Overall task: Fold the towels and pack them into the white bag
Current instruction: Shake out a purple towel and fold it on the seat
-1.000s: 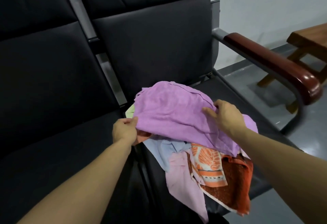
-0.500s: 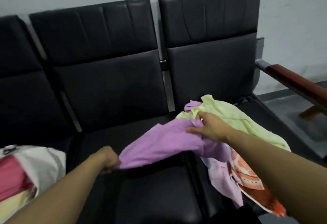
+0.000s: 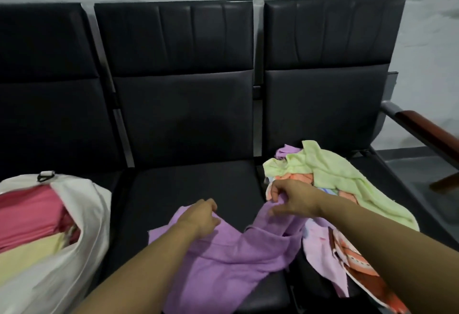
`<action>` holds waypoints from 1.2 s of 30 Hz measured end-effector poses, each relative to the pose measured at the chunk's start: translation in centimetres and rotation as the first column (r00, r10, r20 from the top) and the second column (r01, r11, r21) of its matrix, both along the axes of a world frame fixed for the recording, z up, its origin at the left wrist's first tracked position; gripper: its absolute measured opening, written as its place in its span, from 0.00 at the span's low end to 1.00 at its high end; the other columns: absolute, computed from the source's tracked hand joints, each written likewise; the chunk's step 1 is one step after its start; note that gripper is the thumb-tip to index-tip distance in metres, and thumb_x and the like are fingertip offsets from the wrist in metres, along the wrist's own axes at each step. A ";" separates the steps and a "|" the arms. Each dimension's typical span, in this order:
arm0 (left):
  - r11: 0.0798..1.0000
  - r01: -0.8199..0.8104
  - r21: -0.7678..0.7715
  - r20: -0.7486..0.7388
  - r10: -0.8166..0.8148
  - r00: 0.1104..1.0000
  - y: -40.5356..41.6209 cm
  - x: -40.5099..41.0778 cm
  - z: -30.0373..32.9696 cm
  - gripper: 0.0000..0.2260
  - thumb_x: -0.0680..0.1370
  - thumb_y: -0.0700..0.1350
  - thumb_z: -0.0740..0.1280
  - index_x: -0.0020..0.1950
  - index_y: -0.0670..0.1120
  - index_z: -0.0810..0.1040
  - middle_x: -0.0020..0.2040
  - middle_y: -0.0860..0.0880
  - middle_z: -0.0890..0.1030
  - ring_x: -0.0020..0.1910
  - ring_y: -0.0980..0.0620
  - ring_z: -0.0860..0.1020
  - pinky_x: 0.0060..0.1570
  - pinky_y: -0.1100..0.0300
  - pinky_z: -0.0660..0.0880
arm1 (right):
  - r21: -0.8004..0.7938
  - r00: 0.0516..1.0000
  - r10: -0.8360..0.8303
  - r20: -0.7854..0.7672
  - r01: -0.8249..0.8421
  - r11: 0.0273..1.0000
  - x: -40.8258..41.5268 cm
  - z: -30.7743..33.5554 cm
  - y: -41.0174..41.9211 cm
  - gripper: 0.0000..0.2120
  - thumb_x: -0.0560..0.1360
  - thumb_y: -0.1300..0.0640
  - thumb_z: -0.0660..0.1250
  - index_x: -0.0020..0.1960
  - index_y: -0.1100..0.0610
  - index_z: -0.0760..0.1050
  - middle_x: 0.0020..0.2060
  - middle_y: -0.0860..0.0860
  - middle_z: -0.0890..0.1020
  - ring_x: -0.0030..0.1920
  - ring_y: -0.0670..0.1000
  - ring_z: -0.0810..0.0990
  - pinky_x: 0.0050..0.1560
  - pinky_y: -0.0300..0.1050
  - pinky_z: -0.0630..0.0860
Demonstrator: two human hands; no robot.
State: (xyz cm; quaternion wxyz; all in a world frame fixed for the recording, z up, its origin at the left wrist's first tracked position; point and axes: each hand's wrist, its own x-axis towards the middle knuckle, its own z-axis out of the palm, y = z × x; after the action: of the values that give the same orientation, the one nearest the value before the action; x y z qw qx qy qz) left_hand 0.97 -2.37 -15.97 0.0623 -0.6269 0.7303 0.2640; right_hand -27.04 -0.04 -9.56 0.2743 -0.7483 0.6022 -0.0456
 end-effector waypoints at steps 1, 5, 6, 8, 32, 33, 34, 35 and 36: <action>1.000 -0.001 0.000 0.019 0.001 1.000 -0.1 0.3 -0.9 0.22 0.80 0.52 0.67 0.73 0.51 0.70 0.69 0.48 0.72 0.66 0.48 0.75 0.66 0.58 0.68 | 0.010 0.998 -0.030 -0.060 0.031 0.999 -0.5 -0.3 -0.1 0.15 0.71 0.46 0.76 0.48 0.46 0.71 0.46 0.47 0.78 0.45 0.50 0.76 0.42 0.40 0.71; 0.993 -0.039 0.110 0.045 0.034 0.998 -0.5 2.6 -4.1 0.29 0.78 0.52 0.69 0.76 0.49 0.63 0.72 0.46 0.67 0.69 0.45 0.72 0.67 0.56 0.69 | -0.037 0.947 -0.210 -0.244 0.207 0.978 -2.8 -2.1 -1.0 0.20 0.75 0.45 0.72 0.62 0.48 0.69 0.54 0.51 0.80 0.49 0.53 0.78 0.50 0.48 0.76; 0.991 -0.036 0.125 0.061 0.029 0.998 -0.6 3.2 -4.8 0.29 0.78 0.53 0.69 0.77 0.49 0.63 0.72 0.46 0.66 0.68 0.45 0.73 0.67 0.55 0.70 | -0.091 0.927 -0.267 -0.263 0.251 0.964 -3.2 -2.7 -1.1 0.21 0.76 0.46 0.70 0.65 0.48 0.69 0.57 0.51 0.79 0.51 0.54 0.78 0.50 0.48 0.75; 0.992 -0.032 0.119 0.077 0.023 0.997 -1.0 4.0 -6.0 0.30 0.78 0.54 0.69 0.77 0.50 0.62 0.72 0.46 0.66 0.68 0.45 0.72 0.68 0.54 0.70 | -0.222 0.903 -0.327 -0.278 0.271 0.937 -3.5 -4.1 -1.5 0.22 0.77 0.44 0.69 0.67 0.49 0.71 0.61 0.52 0.75 0.57 0.56 0.77 0.54 0.49 0.73; 0.913 -0.313 -0.260 -0.507 0.147 0.849 -4.2 6.2 0.1 0.07 0.85 0.47 0.62 0.49 0.54 0.77 0.46 0.58 0.80 0.46 0.58 0.78 0.46 0.60 0.73 | -0.008 0.964 -0.219 0.152 0.222 0.975 -2.7 -4.1 0.1 0.11 0.81 0.43 0.63 0.45 0.46 0.78 0.40 0.44 0.82 0.42 0.45 0.79 0.45 0.44 0.73; 0.896 -0.352 -0.270 -0.521 0.171 0.836 -4.3 6.4 1.4 0.07 0.85 0.48 0.61 0.50 0.53 0.77 0.47 0.56 0.80 0.46 0.58 0.78 0.45 0.60 0.72 | -0.031 0.963 -0.216 0.159 0.223 0.974 -2.1 -3.2 -0.1 0.10 0.80 0.43 0.64 0.43 0.45 0.78 0.41 0.42 0.82 0.43 0.44 0.79 0.46 0.44 0.72; 0.874 -0.392 -0.287 -0.532 0.195 0.824 -4.4 6.6 2.8 0.07 0.85 0.48 0.60 0.52 0.51 0.77 0.47 0.55 0.80 0.46 0.57 0.78 0.45 0.60 0.71 | -0.038 0.963 -0.222 0.153 0.230 0.972 -1.7 -2.4 -0.4 0.11 0.79 0.41 0.65 0.41 0.45 0.78 0.41 0.43 0.82 0.44 0.45 0.79 0.47 0.44 0.72; 0.849 -0.430 -0.307 -0.543 0.215 0.812 -4.5 7.1 4.1 0.08 0.86 0.48 0.59 0.53 0.50 0.77 0.47 0.54 0.80 0.46 0.56 0.78 0.45 0.60 0.71 | -0.033 0.964 -0.227 0.142 0.234 0.972 -1.2 -1.5 -0.6 0.14 0.77 0.38 0.67 0.40 0.46 0.79 0.40 0.44 0.82 0.43 0.46 0.79 0.47 0.45 0.73; 0.825 -0.463 -0.326 -0.555 0.230 0.800 -4.4 7.6 5.5 0.09 0.86 0.48 0.59 0.54 0.49 0.77 0.48 0.53 0.80 0.46 0.54 0.78 0.45 0.59 0.71 | -0.018 0.966 -0.227 0.124 0.231 0.973 -0.8 -0.7 -0.7 0.18 0.75 0.34 0.67 0.38 0.47 0.80 0.38 0.44 0.83 0.42 0.46 0.80 0.47 0.45 0.75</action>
State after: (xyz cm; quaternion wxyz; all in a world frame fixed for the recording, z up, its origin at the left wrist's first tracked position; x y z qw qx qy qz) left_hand 8.56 -6.82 -10.47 -0.3217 -0.6615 0.6307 0.2473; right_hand -27.81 -0.78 -10.24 0.2908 -0.6739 0.6662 -0.1321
